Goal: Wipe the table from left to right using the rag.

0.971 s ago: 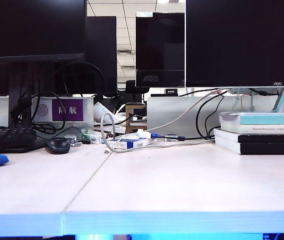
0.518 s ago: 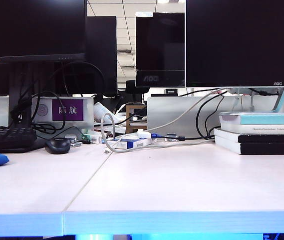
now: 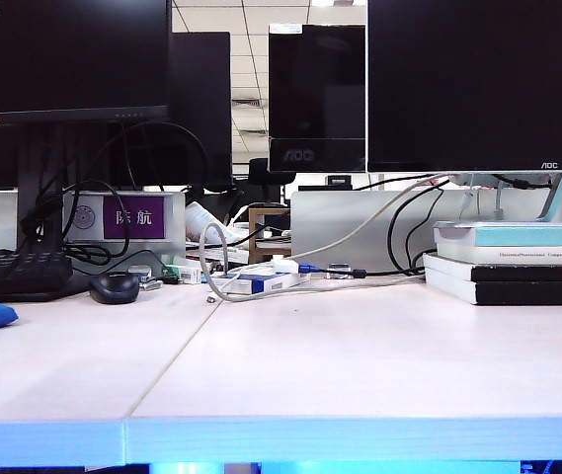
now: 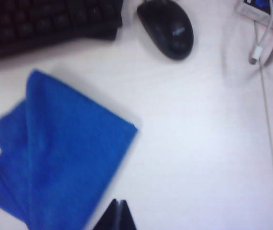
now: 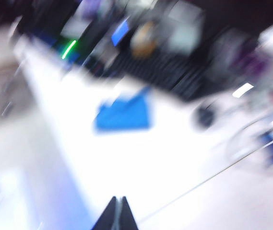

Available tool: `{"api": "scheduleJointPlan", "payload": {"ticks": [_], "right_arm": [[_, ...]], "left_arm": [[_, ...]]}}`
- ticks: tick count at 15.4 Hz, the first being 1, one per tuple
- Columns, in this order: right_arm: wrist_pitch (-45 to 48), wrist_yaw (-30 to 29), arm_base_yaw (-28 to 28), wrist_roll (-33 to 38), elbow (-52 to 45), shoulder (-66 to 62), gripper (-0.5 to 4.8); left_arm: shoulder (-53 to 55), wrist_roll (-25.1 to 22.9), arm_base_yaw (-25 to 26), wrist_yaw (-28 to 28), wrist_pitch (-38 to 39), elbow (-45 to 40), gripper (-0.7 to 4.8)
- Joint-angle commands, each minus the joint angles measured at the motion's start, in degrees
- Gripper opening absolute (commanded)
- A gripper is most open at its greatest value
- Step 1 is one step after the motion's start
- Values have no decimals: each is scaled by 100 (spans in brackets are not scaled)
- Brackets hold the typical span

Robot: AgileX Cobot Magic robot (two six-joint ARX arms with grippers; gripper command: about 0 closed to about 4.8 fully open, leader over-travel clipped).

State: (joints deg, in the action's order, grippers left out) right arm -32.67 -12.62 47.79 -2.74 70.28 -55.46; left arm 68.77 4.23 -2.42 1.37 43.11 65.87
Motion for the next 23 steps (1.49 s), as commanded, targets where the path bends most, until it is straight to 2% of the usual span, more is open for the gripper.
{"api": "scheduleJointPlan", "payload": {"ticks": [1, 4, 6, 7, 8, 12, 13, 15, 20, 23], "right_arm": [[284, 52, 590, -33, 20, -472, -1], [616, 52, 590, -33, 22, -535, -1], [590, 50, 557, -37, 22, -516, -1], [590, 48, 557, -46, 22, -533, -1], [595, 50, 557, -52, 22, -535, -1], [575, 50, 520, -50, 20, -535, -1], [544, 50, 518, -50, 20, -570, -1], [509, 55, 503, -50, 20, -586, -1], [507, 52, 503, -50, 20, -592, -1], [509, 103, 501, -50, 20, -592, -1]], "left_arm": [[28, -525, 0, 103, 142, 20, -5], [426, -503, 179, 302, 313, 17, -5], [938, -216, 529, 238, 164, 17, -5], [1296, -184, 752, 275, 15, 17, 17], [1604, -179, 940, 229, -140, 17, 138], [2135, -136, 1005, 201, -555, 20, 139], [2334, 254, 997, 83, -728, 20, 139], [2549, 332, 997, 77, -826, 20, 139], [3165, 280, 997, -179, -1147, 17, 139], [3609, -85, 988, -168, -940, 13, 139]]}}
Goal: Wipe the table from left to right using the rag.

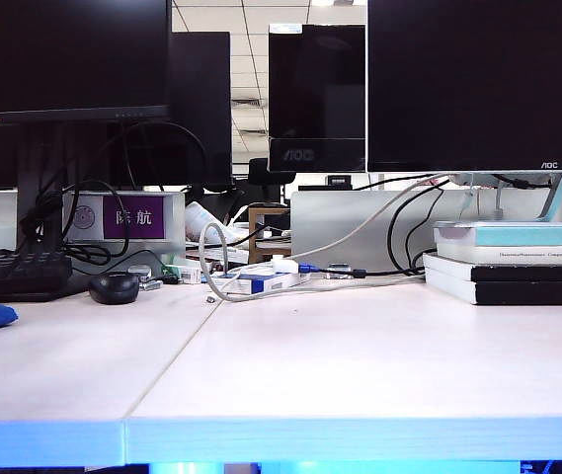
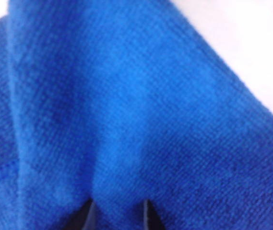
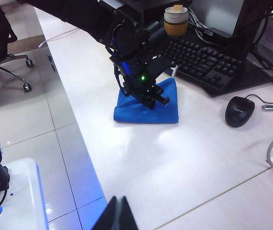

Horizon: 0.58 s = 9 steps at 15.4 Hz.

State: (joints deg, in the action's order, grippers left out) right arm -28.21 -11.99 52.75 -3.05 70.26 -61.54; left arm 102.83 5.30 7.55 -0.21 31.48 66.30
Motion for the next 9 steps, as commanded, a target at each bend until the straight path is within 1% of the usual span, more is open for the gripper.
{"api": "scheduleJointPlan", "payload": {"ticks": [1, 2, 3, 4, 7, 9], "right_arm": [[63, 39, 4, -20, 22, 15, -1], [66, 37, 4, -20, 22, 15, -1], [63, 39, 0, -22, 22, 15, -1], [66, 42, -2, -22, 22, 15, -1], [83, 52, -22, -22, 22, 15, -1], [105, 50, -20, -22, 22, 15, -1]], "left_arm": [[221, -199, -9, -13, 284, -33, 138], [234, -284, -9, 2, 345, -33, 121], [234, -570, -22, 46, 511, -33, 28], [234, -678, -70, 42, 619, -33, -8], [227, -935, -256, 42, 1032, -33, -6], [227, -1231, -496, 44, 1360, -33, -6]]}}
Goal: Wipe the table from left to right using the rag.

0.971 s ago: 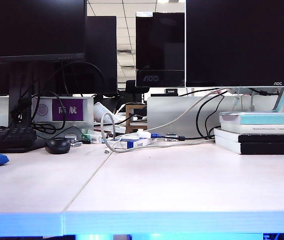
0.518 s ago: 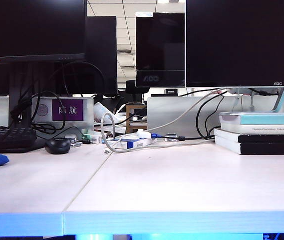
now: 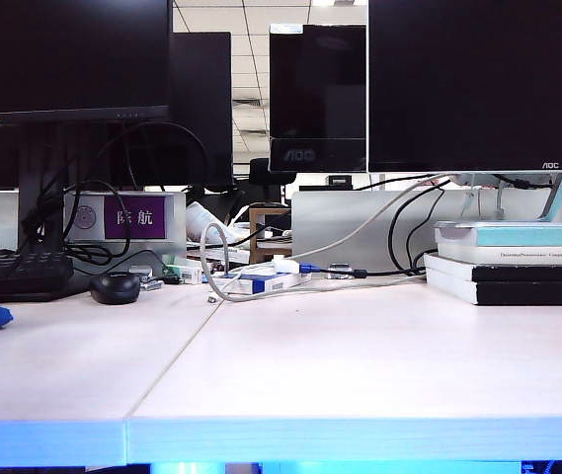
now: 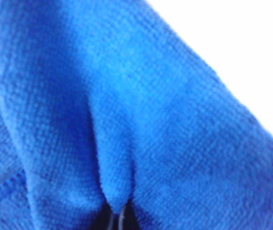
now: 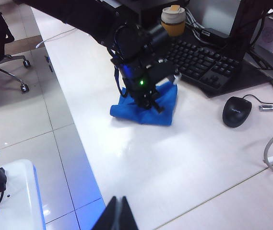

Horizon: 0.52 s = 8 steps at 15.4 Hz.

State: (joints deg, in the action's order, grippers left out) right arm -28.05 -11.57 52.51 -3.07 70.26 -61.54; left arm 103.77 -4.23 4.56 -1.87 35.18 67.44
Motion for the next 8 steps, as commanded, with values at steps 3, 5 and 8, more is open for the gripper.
{"api": "scheduleJointPlan", "payload": {"ticks": [3, 5, 8], "right_arm": [[87, 9, 4, -20, 22, 17, -1], [61, 9, 4, -20, 22, 20, -1], [-404, 11, 4, -20, 22, 24, -1]], "left_arm": [[133, -505, -769, 210, 1416, -146, -6], [133, -544, -1032, 212, 1467, -146, -6], [133, -544, -1458, 452, 1537, -146, -6]]}}
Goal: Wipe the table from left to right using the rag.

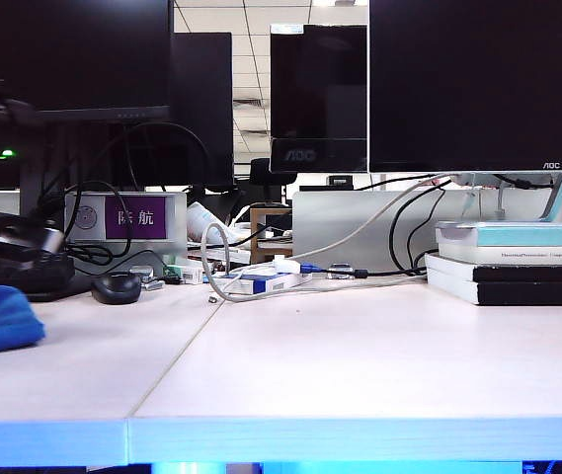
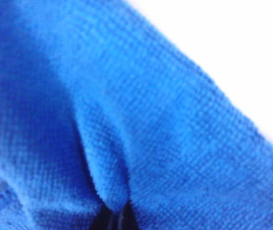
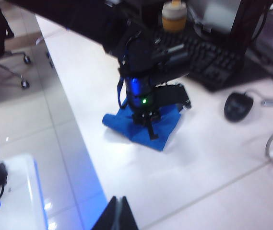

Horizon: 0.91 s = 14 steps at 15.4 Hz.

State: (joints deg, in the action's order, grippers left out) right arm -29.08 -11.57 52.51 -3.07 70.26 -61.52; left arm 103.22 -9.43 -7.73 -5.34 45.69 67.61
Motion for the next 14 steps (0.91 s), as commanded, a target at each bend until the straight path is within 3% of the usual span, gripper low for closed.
{"api": "scheduleJointPlan", "payload": {"ticks": [1, 6, 11, 14], "right_arm": [[-501, 13, 4, -39, 22, 22, -1], [-1480, 315, 4, -391, 22, 42, -1], [-1574, 313, 4, -468, 22, 48, -1], [-1576, 313, 4, -468, 22, 50, -1]], "left_arm": [[188, -24, -332, 817, 483, -164, -6], [188, -24, -793, 1198, 479, -162, -6], [186, -17, -981, 1764, 483, -162, -6], [186, 50, -1067, 1759, 479, -162, -6]]}}
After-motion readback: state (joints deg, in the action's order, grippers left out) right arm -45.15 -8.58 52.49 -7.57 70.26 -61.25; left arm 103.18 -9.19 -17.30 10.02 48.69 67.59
